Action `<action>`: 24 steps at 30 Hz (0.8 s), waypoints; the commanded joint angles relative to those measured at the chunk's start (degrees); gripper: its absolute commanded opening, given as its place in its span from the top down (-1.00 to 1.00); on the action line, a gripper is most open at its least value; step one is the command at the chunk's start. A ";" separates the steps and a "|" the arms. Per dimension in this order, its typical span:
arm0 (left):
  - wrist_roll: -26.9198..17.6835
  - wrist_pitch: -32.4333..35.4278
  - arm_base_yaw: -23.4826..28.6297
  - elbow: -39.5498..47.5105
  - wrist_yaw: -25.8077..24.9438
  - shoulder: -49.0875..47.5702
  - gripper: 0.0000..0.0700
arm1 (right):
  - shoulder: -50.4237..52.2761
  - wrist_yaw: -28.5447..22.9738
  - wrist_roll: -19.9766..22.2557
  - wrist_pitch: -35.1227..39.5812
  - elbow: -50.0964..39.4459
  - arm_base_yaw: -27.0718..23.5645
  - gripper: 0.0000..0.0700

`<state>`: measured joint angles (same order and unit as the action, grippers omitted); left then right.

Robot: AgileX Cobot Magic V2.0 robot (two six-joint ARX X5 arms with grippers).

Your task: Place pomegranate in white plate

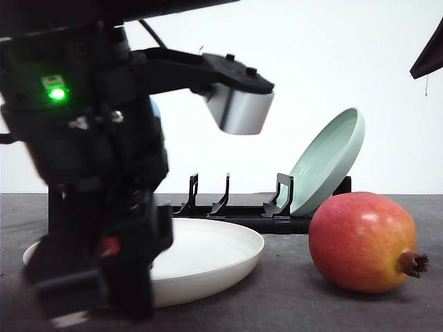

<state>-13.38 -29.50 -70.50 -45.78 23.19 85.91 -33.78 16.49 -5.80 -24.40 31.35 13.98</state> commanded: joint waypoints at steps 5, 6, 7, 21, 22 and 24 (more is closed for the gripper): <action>8.43 -3.95 2.69 -3.15 -11.54 -3.38 -0.15 | -0.20 0.02 -0.17 0.33 0.98 0.24 -0.06; 9.55 -3.91 3.74 -3.15 -14.03 -4.86 -0.15 | -0.20 0.02 -0.17 0.35 0.98 0.24 -0.06; 10.77 -3.91 5.08 -3.15 -16.63 -6.58 -0.15 | -0.20 0.02 -0.17 0.35 0.98 0.24 -0.06; 14.49 -3.93 32.99 -3.13 -29.26 -26.99 -0.14 | -0.20 0.02 -0.17 0.30 0.98 0.24 -0.06; 14.55 -3.93 35.02 -3.13 -29.30 -27.98 -0.14 | -0.20 0.02 -0.17 0.28 0.98 0.24 -0.06; 14.57 -3.93 39.38 -3.08 -29.36 -30.04 -0.14 | -0.20 0.02 -0.17 0.19 0.98 0.24 -0.06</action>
<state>0.95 -33.67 -32.10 -47.94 -5.98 55.98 -33.78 16.49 -5.80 -24.48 31.35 13.98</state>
